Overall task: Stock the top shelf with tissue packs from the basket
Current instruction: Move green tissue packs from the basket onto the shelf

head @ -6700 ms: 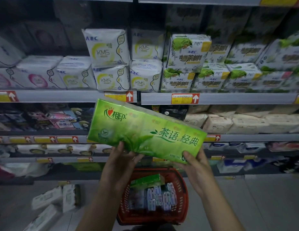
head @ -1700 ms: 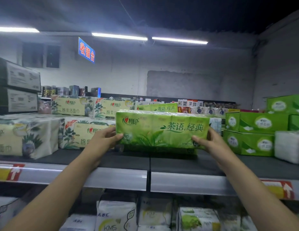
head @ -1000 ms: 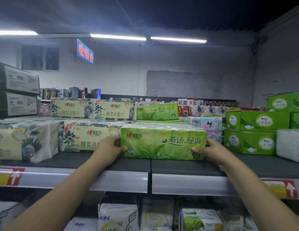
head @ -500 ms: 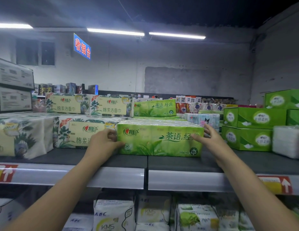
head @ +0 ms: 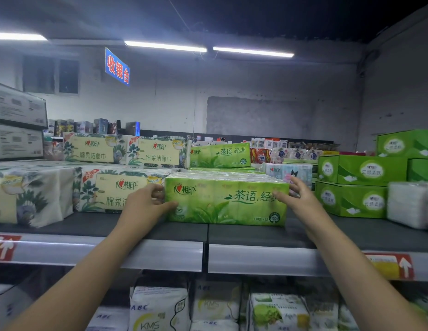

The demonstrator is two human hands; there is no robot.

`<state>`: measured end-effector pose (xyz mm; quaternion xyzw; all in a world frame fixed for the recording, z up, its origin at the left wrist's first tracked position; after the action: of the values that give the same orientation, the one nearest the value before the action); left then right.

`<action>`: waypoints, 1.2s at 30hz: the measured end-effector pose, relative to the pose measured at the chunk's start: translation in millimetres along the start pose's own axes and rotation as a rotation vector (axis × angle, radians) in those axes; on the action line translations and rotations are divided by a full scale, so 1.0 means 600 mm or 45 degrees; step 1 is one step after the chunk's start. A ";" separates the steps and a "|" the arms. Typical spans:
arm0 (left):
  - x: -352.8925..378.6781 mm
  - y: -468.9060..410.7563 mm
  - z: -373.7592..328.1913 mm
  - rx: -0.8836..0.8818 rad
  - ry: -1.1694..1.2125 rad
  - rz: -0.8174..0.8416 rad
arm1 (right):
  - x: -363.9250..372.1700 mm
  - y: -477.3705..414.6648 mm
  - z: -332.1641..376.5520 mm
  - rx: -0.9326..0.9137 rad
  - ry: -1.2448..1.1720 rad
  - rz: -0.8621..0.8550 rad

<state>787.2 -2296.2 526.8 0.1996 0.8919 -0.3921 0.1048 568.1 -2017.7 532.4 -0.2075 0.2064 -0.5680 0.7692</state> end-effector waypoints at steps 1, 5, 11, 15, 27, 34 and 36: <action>-0.001 0.000 -0.002 0.007 0.013 -0.008 | -0.002 0.001 0.003 -0.016 0.002 -0.015; -0.007 0.006 -0.011 0.027 0.068 -0.059 | -0.010 0.004 0.016 -0.082 0.016 -0.093; -0.013 0.010 -0.016 0.056 0.069 -0.114 | -0.012 0.010 0.023 -0.139 0.020 -0.132; -0.018 0.013 -0.017 0.072 0.070 -0.160 | -0.019 0.016 0.032 -0.180 0.032 -0.197; -0.025 0.008 -0.009 0.056 0.082 -0.231 | -0.043 0.055 0.092 -0.445 0.439 -0.504; -0.038 0.016 -0.006 0.031 0.055 -0.308 | -0.044 0.071 0.107 -0.431 0.527 -0.409; -0.042 0.017 -0.006 0.032 0.058 -0.328 | -0.052 0.082 0.105 -0.410 0.523 -0.389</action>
<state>814.1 -2293.9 531.0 0.0935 0.9072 -0.4090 0.0309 633.6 -1969.1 559.8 -0.2361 0.4116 -0.6673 0.5741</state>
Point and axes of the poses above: each hand's wrist, its own y-axis away from the middle knuckle, its own x-axis out of the palm, z = x × y, the point moved 9 cm from there along -y, towards the middle knuckle, and after that the axes turned 5 degrees about -z, right-handed, at the moved point
